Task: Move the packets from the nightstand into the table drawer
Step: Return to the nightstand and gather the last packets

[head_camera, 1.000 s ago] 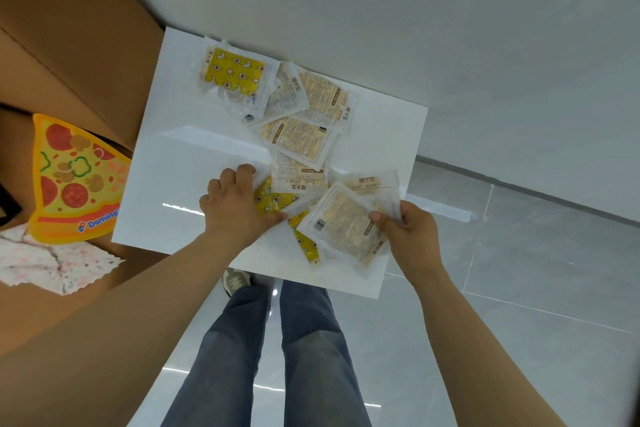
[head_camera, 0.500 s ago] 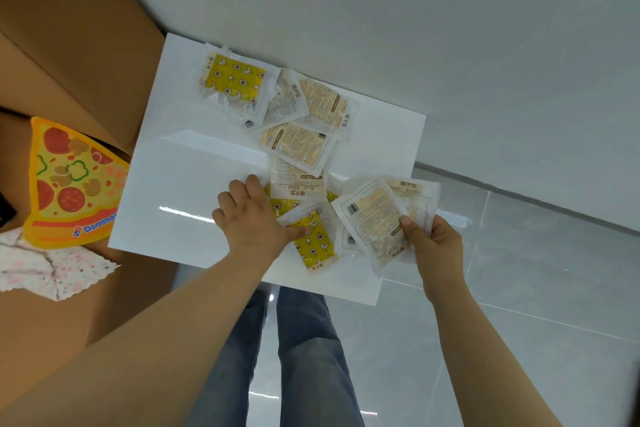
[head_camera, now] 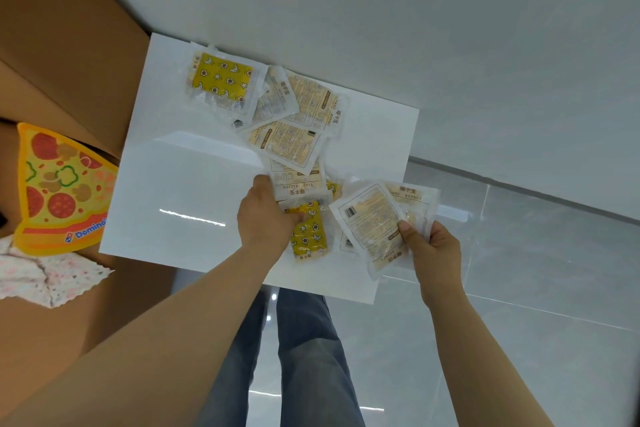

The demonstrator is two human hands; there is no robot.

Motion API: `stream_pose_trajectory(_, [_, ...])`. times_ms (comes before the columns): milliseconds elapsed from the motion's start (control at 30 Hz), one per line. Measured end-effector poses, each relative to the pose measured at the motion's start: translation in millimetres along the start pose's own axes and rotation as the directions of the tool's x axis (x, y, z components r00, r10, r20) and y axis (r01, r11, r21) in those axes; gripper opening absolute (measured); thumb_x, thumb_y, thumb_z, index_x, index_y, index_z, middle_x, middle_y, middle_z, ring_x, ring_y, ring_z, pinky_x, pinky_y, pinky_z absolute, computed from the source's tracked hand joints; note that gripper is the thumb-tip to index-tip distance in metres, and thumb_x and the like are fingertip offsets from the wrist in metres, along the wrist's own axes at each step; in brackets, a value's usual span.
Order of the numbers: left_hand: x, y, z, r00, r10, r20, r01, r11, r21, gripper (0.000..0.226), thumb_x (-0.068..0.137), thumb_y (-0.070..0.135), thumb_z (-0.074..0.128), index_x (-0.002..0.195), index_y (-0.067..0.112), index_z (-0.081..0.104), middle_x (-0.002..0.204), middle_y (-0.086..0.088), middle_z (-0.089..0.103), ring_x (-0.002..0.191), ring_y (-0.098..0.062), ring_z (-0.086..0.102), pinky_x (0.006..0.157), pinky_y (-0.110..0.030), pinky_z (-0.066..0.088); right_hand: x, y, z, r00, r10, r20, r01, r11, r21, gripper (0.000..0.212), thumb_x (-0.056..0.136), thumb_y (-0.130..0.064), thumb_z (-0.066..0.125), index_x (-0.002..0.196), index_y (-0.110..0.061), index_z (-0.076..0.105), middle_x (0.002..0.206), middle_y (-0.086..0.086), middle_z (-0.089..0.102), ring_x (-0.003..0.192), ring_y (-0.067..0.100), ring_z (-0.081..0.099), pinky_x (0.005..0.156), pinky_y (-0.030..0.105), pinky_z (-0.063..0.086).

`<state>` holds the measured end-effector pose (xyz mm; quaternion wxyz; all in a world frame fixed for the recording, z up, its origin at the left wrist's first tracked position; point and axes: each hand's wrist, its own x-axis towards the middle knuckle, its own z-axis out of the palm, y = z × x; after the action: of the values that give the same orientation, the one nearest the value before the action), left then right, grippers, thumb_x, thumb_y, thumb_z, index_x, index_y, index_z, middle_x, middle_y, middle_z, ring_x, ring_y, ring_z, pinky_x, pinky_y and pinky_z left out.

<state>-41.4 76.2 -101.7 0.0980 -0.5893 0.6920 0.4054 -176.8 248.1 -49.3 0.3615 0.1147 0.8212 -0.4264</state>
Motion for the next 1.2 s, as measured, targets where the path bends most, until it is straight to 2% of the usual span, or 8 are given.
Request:
stream_pose_trajectory(267, [-3.2,-5.2,-22.6,0.959,-0.102,0.264,0.157,0.967,-0.199,0.026,0.072,0.021,0.081,0.093,0.019,0.066,0.091,0.000,0.065,0.075,-0.015,0.059,0.059,-0.022,0.046,-6.5,-4.0,0.7,1.000,0.000,-0.008,0.000,1.000,-0.013,0.014,0.091,-0.013,0.061,0.103,-0.007,0.064,0.094,0.003,0.069,0.078,0.013,0.066,0.065,0.022,0.052])
stream_pose_trajectory(367, [-14.7,-15.1,-34.3,0.957,-0.106,0.269,0.166,0.964,-0.210,0.023,0.075,0.020,0.079,0.093,0.017,0.065,0.092,-0.002,0.066,0.082,-0.020,0.062,0.070,-0.028,0.051,-14.0,-8.9,0.4,1.000,-0.013,-0.012,0.013,1.000,-0.014,0.013,0.091,-0.014,0.061,0.102,-0.007,0.064,0.093,0.003,0.068,0.076,0.012,0.065,0.064,0.021,0.051])
stream_pose_trajectory(567, [-39.0,-20.3,-70.3,0.973,-0.040,0.227,0.103,0.957,-0.270,0.013,0.083,0.013,0.069,0.092,0.020,0.064,0.089,0.002,0.065,0.083,-0.017,0.061,0.061,-0.019,0.043,-40.9,-22.3,-1.3,0.999,-0.050,-0.014,0.049,0.999,-0.016,0.011,0.092,-0.013,0.060,0.101,-0.008,0.064,0.087,-0.002,0.068,0.075,0.008,0.065,0.057,0.013,0.048])
stream_pose_trajectory(767, [-62.7,-13.8,-118.5,0.971,0.017,0.237,0.058,0.950,-0.306,0.014,0.082,0.010,0.070,0.094,0.017,0.067,0.087,0.002,0.066,0.080,-0.014,0.061,0.060,-0.015,0.042,-86.4,-43.8,-2.6,0.993,-0.106,-0.060,0.104,0.994,-0.032,0.013,0.091,-0.015,0.061,0.101,-0.008,0.064,0.094,0.005,0.068,0.076,0.013,0.065,0.071,0.028,0.056])
stream_pose_trajectory(933, [-97.8,2.2,-173.1,0.967,0.158,0.202,-0.083,0.939,-0.335,0.017,0.082,0.009,0.069,0.092,0.023,0.065,0.081,0.016,0.062,0.074,0.003,0.057,0.055,-0.010,0.042,-142.8,-65.9,-6.9,0.962,-0.229,-0.147,0.224,0.973,-0.048,0.013,0.092,-0.017,0.060,0.103,-0.011,0.063,0.097,0.002,0.068,0.078,0.005,0.064,0.057,0.013,0.052])
stream_pose_trajectory(1033, [-124.6,16.6,-209.3,0.949,0.249,0.194,-0.182,0.934,-0.308,0.016,0.082,0.012,0.070,0.085,0.026,0.064,0.080,0.016,0.064,0.073,0.003,0.059,0.055,-0.011,0.041,-184.1,-83.1,-14.5,0.933,-0.290,-0.212,0.292,0.956,-0.021,0.015,0.092,-0.016,0.060,0.106,-0.011,0.063,0.097,0.001,0.068,0.081,0.003,0.063,0.054,0.006,0.050])
stream_pose_trajectory(1100, [-144.4,30.2,-235.4,0.930,0.310,0.198,-0.246,0.924,-0.293,0.016,0.082,0.014,0.071,0.082,0.028,0.064,0.081,0.012,0.067,0.074,-0.002,0.062,0.054,-0.014,0.043,-214.5,-95.5,-22.3,0.908,-0.334,-0.252,0.342,0.940,-0.010,0.017,0.092,-0.017,0.060,0.108,-0.012,0.064,0.096,0.000,0.068,0.082,0.003,0.063,0.057,0.006,0.051])
stream_pose_trajectory(1200, [-175.6,57.2,-274.0,0.890,0.422,0.170,-0.375,0.892,-0.253,0.010,0.083,0.017,0.070,0.084,0.026,0.067,0.081,0.010,0.069,0.075,-0.004,0.064,0.057,-0.017,0.045,-258.0,-112.7,-38.9,0.862,-0.395,-0.318,0.421,0.907,0.017,0.012,0.092,-0.019,0.060,0.104,-0.017,0.064,0.094,-0.006,0.068,0.082,0.002,0.064,0.061,0.014,0.056])
